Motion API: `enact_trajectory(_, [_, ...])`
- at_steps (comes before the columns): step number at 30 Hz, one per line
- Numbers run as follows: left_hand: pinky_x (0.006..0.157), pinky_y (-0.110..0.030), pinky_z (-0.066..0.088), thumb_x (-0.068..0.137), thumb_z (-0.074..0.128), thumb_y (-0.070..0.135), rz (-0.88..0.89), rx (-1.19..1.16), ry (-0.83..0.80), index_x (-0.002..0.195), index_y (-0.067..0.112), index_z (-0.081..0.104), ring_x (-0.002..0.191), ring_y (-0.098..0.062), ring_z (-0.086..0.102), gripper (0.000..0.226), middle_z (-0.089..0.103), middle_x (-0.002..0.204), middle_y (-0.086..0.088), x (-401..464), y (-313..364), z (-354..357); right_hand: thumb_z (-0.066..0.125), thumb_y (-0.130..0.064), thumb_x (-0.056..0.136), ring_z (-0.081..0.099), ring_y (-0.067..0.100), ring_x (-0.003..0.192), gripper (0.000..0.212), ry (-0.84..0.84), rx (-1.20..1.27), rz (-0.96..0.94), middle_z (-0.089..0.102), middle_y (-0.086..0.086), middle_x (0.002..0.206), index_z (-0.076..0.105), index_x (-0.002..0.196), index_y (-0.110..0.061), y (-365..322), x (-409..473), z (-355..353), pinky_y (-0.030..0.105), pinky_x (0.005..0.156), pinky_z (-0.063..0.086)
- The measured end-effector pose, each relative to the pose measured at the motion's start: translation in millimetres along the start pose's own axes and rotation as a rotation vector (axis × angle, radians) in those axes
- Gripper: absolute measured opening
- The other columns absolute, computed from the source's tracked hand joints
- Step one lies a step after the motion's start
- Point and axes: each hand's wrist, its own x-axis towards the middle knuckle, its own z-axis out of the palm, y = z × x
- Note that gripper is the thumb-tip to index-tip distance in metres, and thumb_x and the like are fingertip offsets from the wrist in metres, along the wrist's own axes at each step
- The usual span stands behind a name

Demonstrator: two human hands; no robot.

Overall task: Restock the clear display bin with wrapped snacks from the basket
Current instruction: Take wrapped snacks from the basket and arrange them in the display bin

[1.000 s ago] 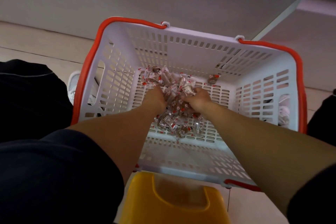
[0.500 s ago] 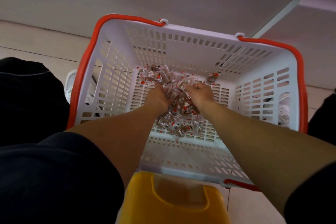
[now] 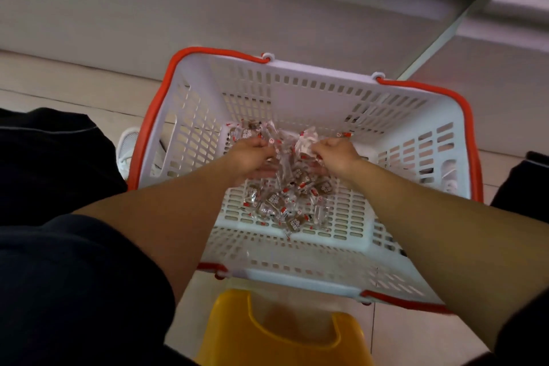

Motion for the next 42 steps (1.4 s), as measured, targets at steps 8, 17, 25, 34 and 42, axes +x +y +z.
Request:
enact_trajectory(8, [0.059, -0.024, 0.049, 0.097, 0.056, 0.014, 0.047, 0.045, -0.25, 0.115, 0.016, 0.065, 0.065, -0.01, 0.061, 0.02, 0.071, 0.088, -0.001, -66, 54, -3, 0.064, -0.012, 0.095, 0.065, 0.013, 0.074, 0.021, -0.389, -0.316, -0.222, 0.068, 0.011, 0.099, 0.065, 0.116, -0.015, -74, -83, -64, 0.027, 0.07, 0.059])
enact_trajectory(17, [0.097, -0.049, 0.047, 0.088, 0.055, 0.017, 0.261, 0.24, -0.546, 0.125, 0.016, 0.06, 0.104, -0.028, 0.062, 0.038, 0.066, 0.118, -0.013, -211, 205, 10, 0.078, -0.009, 0.081, 0.069, 0.033, 0.07, 0.035, -0.082, -0.27, -0.766, 0.066, 0.007, 0.076, 0.063, 0.11, -0.019, -172, -214, -99, 0.044, 0.068, 0.058])
enact_trajectory(25, [0.053, -0.029, 0.056, 0.097, 0.05, 0.027, 0.707, 0.097, -0.399, 0.121, 0.011, 0.061, 0.073, -0.016, 0.065, 0.031, 0.069, 0.097, -0.008, -297, 279, 61, 0.074, -0.023, 0.081, 0.07, -0.002, 0.086, 0.04, 0.264, -0.053, -1.146, 0.075, -0.017, 0.091, 0.063, 0.119, -0.032, -232, -277, -126, 0.023, 0.08, 0.056])
enact_trajectory(34, [0.045, -0.029, 0.053, 0.1, 0.048, 0.016, 0.766, -0.007, -0.271, 0.114, 0.004, 0.057, 0.063, -0.022, 0.068, 0.021, 0.071, 0.092, -0.018, -279, 333, 72, 0.057, -0.024, 0.098, 0.049, 0.002, 0.13, 0.063, 0.349, -0.289, -1.125, 0.05, -0.007, 0.147, 0.028, 0.155, -0.027, -282, -263, -128, 0.029, 0.109, 0.044])
enact_trajectory(42, [0.042, -0.028, 0.048, 0.101, 0.046, 0.031, 0.869, 0.006, -0.05, 0.085, 0.013, 0.058, 0.051, -0.018, 0.064, 0.027, 0.068, 0.061, -0.004, -246, 364, 76, 0.07, -0.019, 0.088, 0.066, 0.008, 0.103, 0.058, 0.208, -0.107, -1.021, 0.066, 0.0, 0.117, 0.047, 0.141, -0.023, -320, -234, -141, 0.033, 0.092, 0.057])
